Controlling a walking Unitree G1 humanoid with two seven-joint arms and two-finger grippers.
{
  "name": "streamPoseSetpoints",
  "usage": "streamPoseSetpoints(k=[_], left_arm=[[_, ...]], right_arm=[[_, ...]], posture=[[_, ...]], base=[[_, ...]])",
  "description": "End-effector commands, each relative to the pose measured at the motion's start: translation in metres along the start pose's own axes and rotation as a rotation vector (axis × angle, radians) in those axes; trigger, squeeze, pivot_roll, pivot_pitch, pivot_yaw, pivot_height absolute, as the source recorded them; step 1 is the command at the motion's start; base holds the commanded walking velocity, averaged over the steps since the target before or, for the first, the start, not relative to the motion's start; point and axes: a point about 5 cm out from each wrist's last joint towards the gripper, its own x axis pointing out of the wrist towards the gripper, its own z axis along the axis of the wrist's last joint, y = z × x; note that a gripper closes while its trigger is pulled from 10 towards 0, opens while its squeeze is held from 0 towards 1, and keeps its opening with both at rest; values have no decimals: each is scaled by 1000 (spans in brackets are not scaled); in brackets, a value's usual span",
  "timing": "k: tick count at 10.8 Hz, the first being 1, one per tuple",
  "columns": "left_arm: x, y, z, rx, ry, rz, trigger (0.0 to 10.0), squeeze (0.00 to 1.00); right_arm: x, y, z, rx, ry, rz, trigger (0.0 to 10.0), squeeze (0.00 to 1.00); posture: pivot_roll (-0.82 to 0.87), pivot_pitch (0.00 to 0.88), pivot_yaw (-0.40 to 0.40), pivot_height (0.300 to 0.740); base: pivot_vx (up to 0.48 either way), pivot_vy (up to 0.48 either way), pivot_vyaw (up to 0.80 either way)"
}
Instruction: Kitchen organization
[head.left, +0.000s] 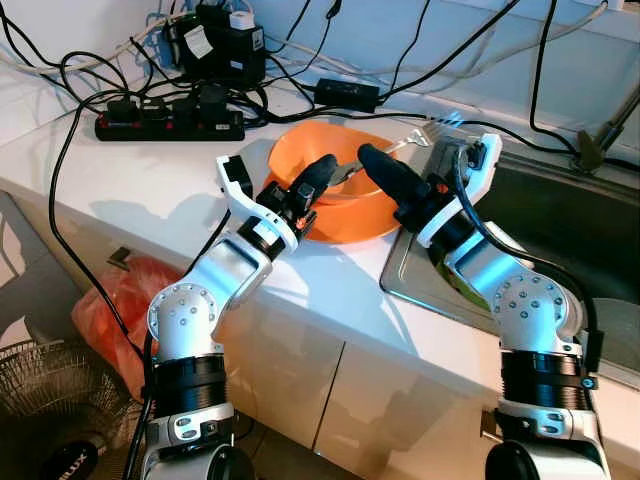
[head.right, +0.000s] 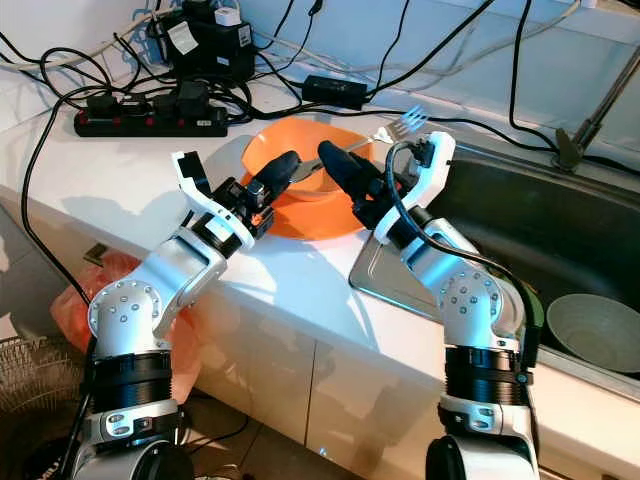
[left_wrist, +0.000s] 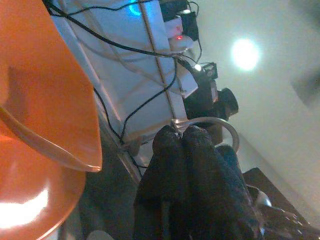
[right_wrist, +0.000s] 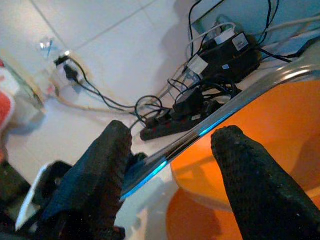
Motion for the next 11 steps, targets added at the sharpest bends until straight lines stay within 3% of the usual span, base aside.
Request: streamPoseSetpoints(k=[1,2,3,4,11], left_arm=[[3,-9,-5,-4,25,-60,0,0],[2,-13,-8,-9,52,-93,0,0],[2,-13,-9,-8,58,-96,0,0],[1,-13,-9,-6,66,-99,0,0],[-2,-11,-6,3,51,-85,0,0]], right_arm=[[2,0,6,30,-19,-2,10000,0],[6,0,9,97,-59,5,10000,0],[7,0,10,106,-70,8,10000,0],[8,-2,13,131,-101,-6,0,0],[5,-9,22,162,-165,-67,0,0]], posture=[[63,1,-34,740],[66,0,-33,740],[66,0,-33,740],[66,0,-36,740],[66,6,-38,740]], base=[[0,0,0],[0,0,0],[0,0,0],[0,0,0],[0,0,0]])
